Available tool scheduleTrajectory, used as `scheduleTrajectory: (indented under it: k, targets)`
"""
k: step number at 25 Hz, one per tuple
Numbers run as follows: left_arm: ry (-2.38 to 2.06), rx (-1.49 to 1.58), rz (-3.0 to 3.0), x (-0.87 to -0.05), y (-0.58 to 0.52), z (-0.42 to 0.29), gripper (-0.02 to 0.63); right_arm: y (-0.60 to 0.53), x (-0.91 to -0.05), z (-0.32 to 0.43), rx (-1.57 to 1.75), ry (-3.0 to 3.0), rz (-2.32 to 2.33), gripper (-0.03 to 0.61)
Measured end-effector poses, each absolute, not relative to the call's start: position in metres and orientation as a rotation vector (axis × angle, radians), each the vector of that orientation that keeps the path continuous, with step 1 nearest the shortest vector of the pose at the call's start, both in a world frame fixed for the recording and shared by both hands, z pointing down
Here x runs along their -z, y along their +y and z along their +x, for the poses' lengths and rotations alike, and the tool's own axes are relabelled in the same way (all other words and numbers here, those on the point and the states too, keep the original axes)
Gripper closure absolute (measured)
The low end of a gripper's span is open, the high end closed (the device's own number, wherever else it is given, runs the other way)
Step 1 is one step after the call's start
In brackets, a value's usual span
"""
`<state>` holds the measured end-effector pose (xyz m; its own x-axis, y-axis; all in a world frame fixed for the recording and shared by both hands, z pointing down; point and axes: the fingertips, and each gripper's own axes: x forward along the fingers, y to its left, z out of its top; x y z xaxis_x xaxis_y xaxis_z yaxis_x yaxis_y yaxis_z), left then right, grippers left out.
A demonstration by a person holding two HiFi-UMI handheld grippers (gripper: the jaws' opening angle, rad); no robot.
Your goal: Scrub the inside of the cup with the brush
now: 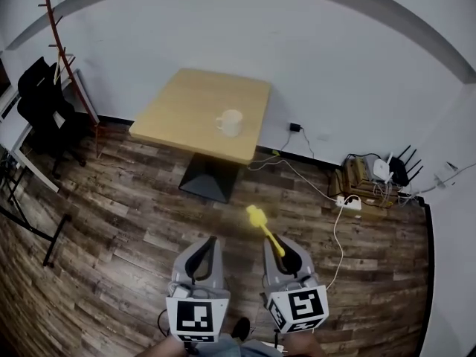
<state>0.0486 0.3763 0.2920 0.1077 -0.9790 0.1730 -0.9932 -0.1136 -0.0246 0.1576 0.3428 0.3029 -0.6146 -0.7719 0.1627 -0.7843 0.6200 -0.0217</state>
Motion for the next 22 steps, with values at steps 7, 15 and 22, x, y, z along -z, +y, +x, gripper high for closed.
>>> scheduleTrajectory:
  k: [7,15,22]
  targets:
    - [-1.989,-0.16,2.338,-0.272,0.279,-0.02,0.594,0.247,-0.277,0.084,-0.076,-2.704,1.328,0.537]
    - [-1.93,-0.16,2.424,-0.266,0.204,-0.059,0.594,0.175,-0.258,0.055,-0.018,-2.672,1.41,0.537]
    - [-1.842,-0.133,2.409,-0.282,0.152,-0.059,0.594,0.127,-0.266,0.06,-0.061,-2.632,1.459,0.537]
